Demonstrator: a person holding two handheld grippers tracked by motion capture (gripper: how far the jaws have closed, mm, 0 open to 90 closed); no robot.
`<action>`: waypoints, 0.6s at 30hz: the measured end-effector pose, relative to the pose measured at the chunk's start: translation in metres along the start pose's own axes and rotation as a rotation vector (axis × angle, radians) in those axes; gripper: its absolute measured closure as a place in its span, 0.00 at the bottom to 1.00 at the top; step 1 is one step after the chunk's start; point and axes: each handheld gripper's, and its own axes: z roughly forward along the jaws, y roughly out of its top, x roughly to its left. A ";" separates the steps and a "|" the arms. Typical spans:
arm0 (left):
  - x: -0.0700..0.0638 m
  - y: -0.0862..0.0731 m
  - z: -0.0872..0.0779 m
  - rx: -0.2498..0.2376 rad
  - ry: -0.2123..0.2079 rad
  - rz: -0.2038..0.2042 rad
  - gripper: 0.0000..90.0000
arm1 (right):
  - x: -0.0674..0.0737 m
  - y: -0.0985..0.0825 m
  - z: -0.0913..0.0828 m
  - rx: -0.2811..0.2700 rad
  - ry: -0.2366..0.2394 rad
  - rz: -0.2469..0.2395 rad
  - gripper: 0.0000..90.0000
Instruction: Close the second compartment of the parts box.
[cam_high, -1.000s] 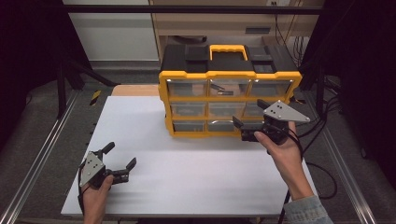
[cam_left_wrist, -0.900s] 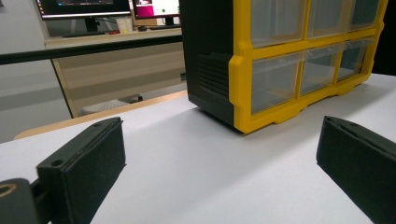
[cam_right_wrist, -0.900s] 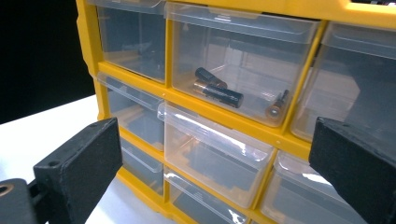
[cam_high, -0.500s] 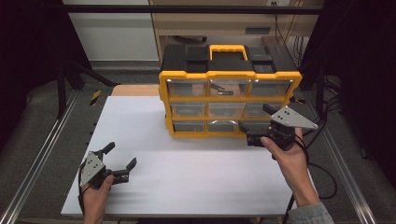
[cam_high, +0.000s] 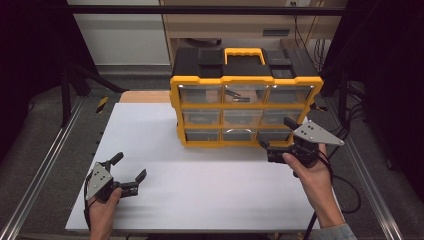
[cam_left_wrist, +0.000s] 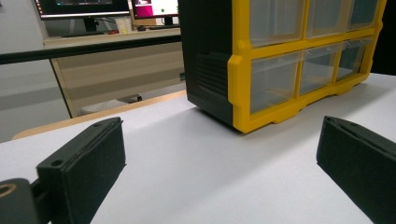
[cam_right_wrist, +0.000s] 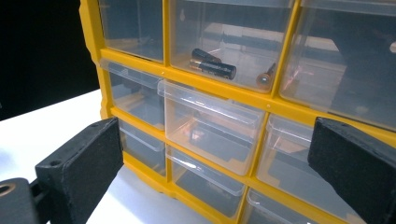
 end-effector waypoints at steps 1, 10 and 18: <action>0.000 0.000 0.000 0.000 0.000 0.000 0.01 | -0.001 -0.001 0.000 0.000 0.001 -0.001 0.04; 0.000 0.000 0.000 -0.001 0.000 0.001 0.01 | -0.004 -0.007 -0.005 0.004 -0.008 0.012 0.04; 0.000 0.000 0.000 -0.001 0.000 0.001 0.01 | -0.009 -0.017 -0.012 0.002 -0.015 0.019 0.04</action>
